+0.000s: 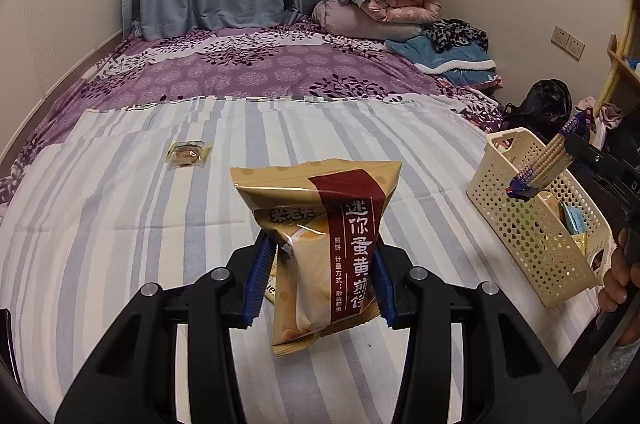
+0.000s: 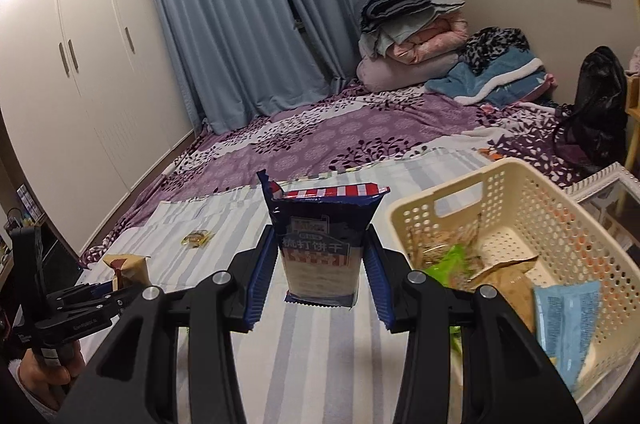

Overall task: Organize snacks
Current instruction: 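Carry the cake bag and cracker pack toward the cream basket with both tools, then lower the cracker pack into the basket and open the right tool, then lower the cake bag into the basket and open the left tool, then withdraw both tools from the basket toward the last snacks, then grasp the yellow bibizan packet with the right tool while the left tool grasps the wrapped cookie, then carry the yellow packet and wrapped cookie to the cream basket with both tools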

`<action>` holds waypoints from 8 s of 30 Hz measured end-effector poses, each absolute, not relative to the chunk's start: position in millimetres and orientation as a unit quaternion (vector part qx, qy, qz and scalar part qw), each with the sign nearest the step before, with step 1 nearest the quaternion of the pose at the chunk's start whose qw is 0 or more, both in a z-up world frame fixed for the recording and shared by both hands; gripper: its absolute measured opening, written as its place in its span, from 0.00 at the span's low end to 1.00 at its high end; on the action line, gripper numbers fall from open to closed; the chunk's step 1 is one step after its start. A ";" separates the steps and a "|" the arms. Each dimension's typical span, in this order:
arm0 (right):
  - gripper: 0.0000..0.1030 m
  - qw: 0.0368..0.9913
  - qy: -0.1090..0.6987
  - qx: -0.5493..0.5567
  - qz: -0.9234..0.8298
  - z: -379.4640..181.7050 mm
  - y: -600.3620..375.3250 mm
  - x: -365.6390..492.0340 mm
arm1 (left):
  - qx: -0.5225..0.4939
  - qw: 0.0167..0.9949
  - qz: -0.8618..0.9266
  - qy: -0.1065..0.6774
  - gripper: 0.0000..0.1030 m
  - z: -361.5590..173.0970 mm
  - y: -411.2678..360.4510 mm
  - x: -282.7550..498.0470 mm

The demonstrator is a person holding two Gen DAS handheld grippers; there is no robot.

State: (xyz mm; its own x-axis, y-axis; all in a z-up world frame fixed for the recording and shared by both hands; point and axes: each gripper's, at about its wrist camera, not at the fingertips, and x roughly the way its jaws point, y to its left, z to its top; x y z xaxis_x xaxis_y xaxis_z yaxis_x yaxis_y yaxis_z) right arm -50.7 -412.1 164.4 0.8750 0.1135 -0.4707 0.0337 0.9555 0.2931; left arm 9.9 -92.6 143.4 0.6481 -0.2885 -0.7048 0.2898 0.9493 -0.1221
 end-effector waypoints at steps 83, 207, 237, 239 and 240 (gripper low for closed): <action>0.74 0.936 0.228 0.187 -0.193 131.8 -543.5 -154.2 | 0.115 0.841 -0.389 0.357 0.44 177.5 -348.1 -30.7; 0.46 0.871 0.461 0.014 0.169 11.9 -206.6 59.2 | 0.014 0.859 -0.053 0.509 0.71 -11.3 13.5 309.8; 0.45 0.899 0.414 0.044 0.134 50.6 -241.8 14.7 | -0.010 0.879 -0.101 0.466 0.55 56.6 -21.6 162.6; 0.45 0.903 0.408 0.046 0.128 55.4 -248.7 8.5 | -0.009 0.879 -0.108 0.464 0.55 61.1 -27.7 152.7; 0.45 0.905 0.404 0.047 0.124 57.6 -252.1 4.2 | -0.008 0.880 -0.113 0.462 0.55 64.2 -31.6 147.0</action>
State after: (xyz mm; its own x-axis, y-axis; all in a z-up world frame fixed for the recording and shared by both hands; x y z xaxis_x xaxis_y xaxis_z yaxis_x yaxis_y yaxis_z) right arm 4.2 -252.1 57.6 0.6419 0.2631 -0.7202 -0.1868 0.9646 0.1860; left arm 147.0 -31.6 64.2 0.5472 -0.2067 -0.8111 0.1914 0.9743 -0.1191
